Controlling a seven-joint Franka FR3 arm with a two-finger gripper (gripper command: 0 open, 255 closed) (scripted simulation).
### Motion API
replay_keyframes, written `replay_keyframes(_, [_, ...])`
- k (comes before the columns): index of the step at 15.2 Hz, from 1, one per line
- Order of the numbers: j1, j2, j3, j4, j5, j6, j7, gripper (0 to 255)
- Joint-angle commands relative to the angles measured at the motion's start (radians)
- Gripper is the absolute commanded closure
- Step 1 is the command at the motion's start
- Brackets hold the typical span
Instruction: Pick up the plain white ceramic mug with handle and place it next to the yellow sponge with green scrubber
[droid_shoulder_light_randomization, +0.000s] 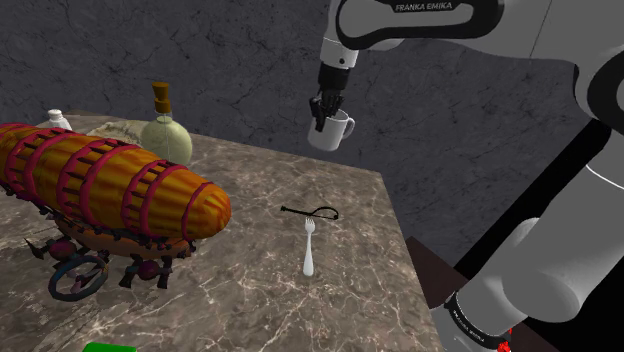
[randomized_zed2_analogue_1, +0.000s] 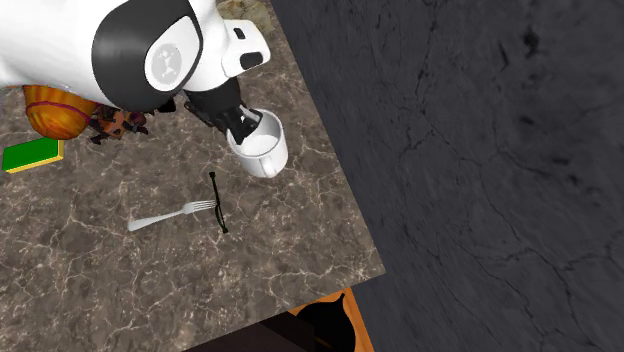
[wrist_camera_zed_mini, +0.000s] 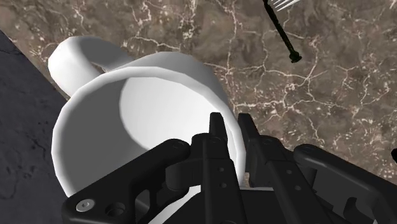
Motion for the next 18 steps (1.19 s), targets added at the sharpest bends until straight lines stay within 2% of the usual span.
replay_keyframes(1, [0.021,-0.033,0.02,-0.039,0.004,0.007,0.042,255])
replay_keyframes(9, [0.107,-0.123,0.113,-0.141,0.026,0.021,0.214,255])
replay_keyframes(18, [0.204,-0.151,0.232,-0.168,0.052,0.025,0.421,255])
